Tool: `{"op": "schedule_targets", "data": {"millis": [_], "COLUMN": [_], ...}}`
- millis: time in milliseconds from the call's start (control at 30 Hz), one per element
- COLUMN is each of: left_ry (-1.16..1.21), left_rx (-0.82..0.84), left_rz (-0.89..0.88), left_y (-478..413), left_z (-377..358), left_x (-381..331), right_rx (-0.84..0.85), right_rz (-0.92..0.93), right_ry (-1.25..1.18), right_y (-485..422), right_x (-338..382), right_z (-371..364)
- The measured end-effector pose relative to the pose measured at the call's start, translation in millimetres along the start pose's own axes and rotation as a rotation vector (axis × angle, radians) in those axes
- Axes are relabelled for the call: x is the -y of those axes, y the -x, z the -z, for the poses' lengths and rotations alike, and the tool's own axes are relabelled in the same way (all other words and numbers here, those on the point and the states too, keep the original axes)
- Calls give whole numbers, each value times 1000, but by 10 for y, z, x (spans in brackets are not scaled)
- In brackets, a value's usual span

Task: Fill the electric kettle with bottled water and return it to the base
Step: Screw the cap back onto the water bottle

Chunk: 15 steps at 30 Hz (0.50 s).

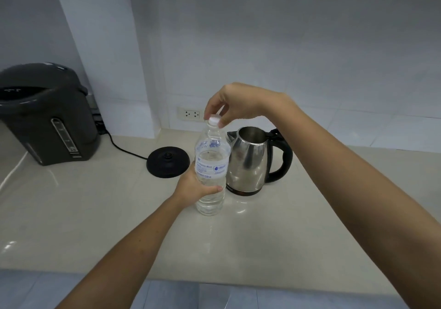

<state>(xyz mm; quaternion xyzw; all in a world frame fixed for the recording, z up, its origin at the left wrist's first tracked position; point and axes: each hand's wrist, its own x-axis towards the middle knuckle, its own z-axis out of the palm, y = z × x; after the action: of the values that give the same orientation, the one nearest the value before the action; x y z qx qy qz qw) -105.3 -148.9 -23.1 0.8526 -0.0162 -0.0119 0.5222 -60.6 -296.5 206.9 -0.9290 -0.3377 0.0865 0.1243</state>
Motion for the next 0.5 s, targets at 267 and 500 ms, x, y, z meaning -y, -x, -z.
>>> {"op": "schedule_targets", "data": {"millis": [267, 500], "left_ry": [3, -24], "left_rx": [2, -2], "left_rz": [8, 1], "left_y": [-18, -38], "left_z": [16, 14], "left_x": [29, 45], "right_rx": [28, 11], "right_rz": [18, -141], "right_ry": [178, 190], "right_y": [-54, -71], "right_x": [117, 186], "right_z": [32, -76]}}
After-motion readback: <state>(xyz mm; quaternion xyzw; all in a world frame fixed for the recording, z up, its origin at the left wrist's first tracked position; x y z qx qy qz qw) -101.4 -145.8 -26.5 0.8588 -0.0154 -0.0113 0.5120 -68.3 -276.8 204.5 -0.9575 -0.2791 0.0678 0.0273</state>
